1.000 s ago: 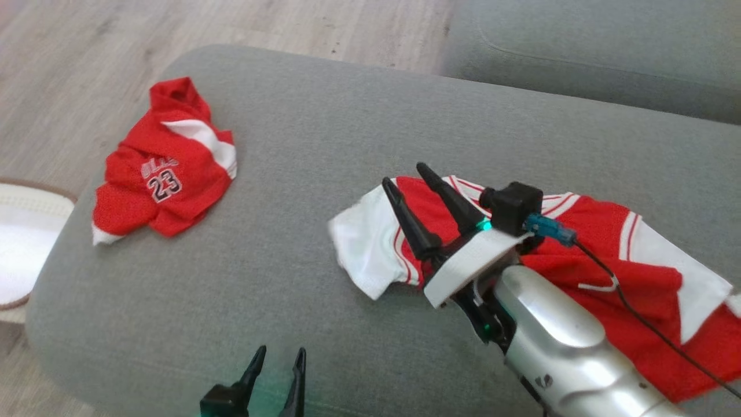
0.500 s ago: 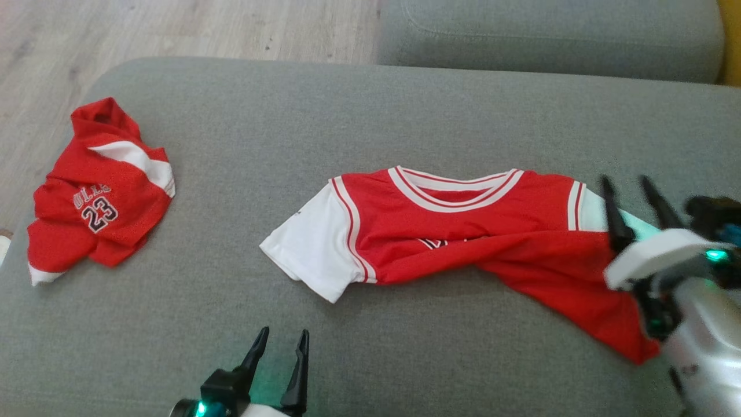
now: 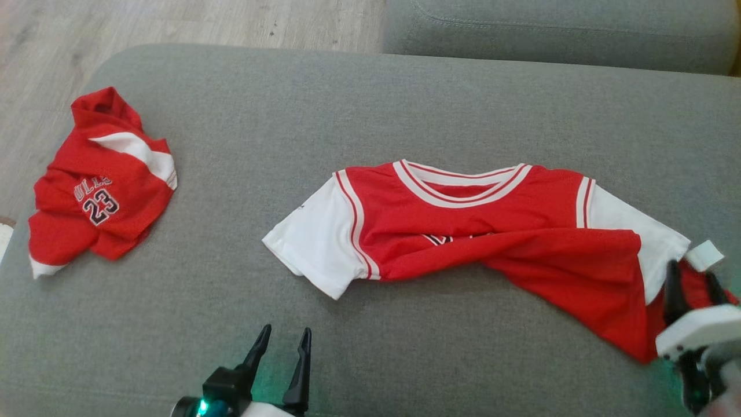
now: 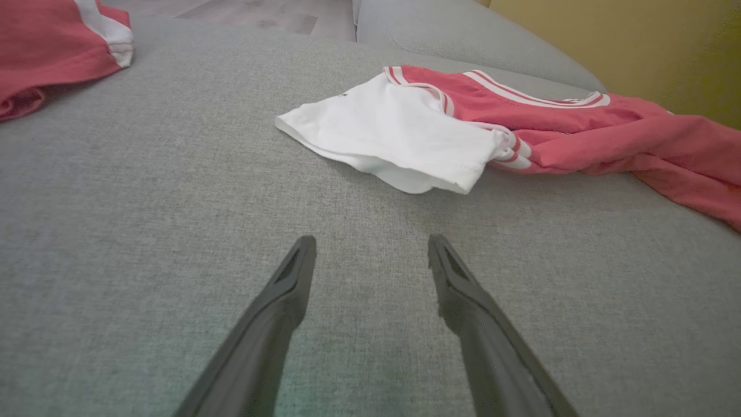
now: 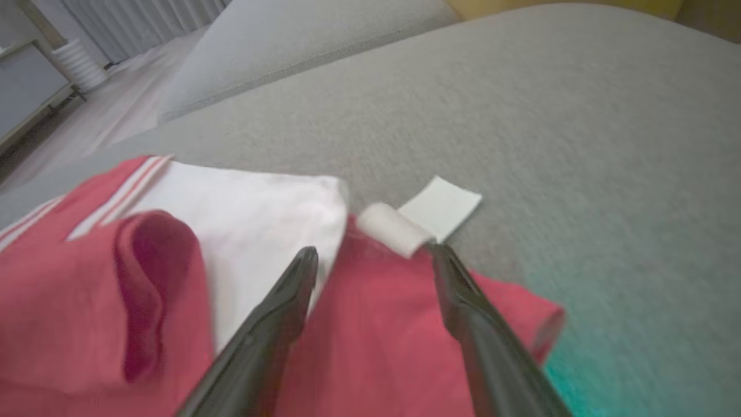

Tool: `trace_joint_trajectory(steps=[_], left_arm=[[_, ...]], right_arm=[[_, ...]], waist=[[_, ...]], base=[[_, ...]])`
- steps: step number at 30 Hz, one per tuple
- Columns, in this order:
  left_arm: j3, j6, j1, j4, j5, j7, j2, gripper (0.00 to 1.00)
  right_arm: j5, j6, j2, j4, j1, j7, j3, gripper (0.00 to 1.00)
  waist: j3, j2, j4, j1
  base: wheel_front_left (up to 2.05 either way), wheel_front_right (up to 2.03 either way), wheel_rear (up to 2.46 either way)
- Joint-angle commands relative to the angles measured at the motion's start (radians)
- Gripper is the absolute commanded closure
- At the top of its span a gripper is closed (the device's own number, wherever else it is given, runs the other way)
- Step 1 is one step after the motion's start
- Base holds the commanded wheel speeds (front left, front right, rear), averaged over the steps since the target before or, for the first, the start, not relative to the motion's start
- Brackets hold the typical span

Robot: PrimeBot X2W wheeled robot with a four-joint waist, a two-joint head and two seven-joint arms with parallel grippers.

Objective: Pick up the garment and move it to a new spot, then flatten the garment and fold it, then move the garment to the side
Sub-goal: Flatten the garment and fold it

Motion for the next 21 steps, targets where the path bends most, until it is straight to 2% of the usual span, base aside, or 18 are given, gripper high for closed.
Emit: trace_joint_trajectory(steps=[1, 7, 12, 13, 14, 21], left_arm=[[0.038, 0.005, -0.029, -0.027, 0.001, -0.006, 0.001, 0.00], [0.039, 0.003, -0.030, -0.027, 0.002, -0.006, 0.001, 0.00], [0.031, 0.003, -0.040, -0.028, -0.001, -0.006, 0.001, 0.00], [0.029, 0.003, -0.042, -0.028, -0.001, -0.006, 0.001, 0.00], [0.027, 0.003, -0.044, -0.028, -0.002, -0.006, 0.001, 0.00], [0.020, 0.006, -0.051, -0.029, -0.006, -0.006, 0.001, 0.00]], right_arm=[[0.004, -0.001, -0.005, -0.023, 0.010, -0.006, 0.006, 0.00], [-0.023, -0.001, 0.008, 0.009, 0.045, -0.006, -0.015, 0.00], [-0.058, -0.001, 0.025, 0.083, 0.026, -0.002, -0.032, 0.01], [-0.066, -0.001, 0.027, 0.099, 0.019, 0.001, -0.034, 0.55], [-0.075, -0.001, 0.028, 0.114, 0.010, 0.004, -0.035, 1.00], [-0.121, -0.001, 0.019, 0.149, -0.061, 0.002, -0.050, 1.00]], waist=[[0.001, 0.0000, -0.003, 0.0000], [0.006, 0.0000, -0.018, 0.0000], [0.014, 0.0000, -0.016, 0.0000], [0.017, 0.0000, -0.014, 0.0000], [0.020, 0.0000, -0.011, 0.0000], [0.038, 0.0000, 0.012, 0.0000]], base=[[0.00, 0.00, 0.00], [0.00, 0.00, 0.00], [0.00, 0.00, 0.00], [0.00, 0.00, 0.00], [0.00, 0.00, 0.00], [0.00, 0.00, 0.00]])
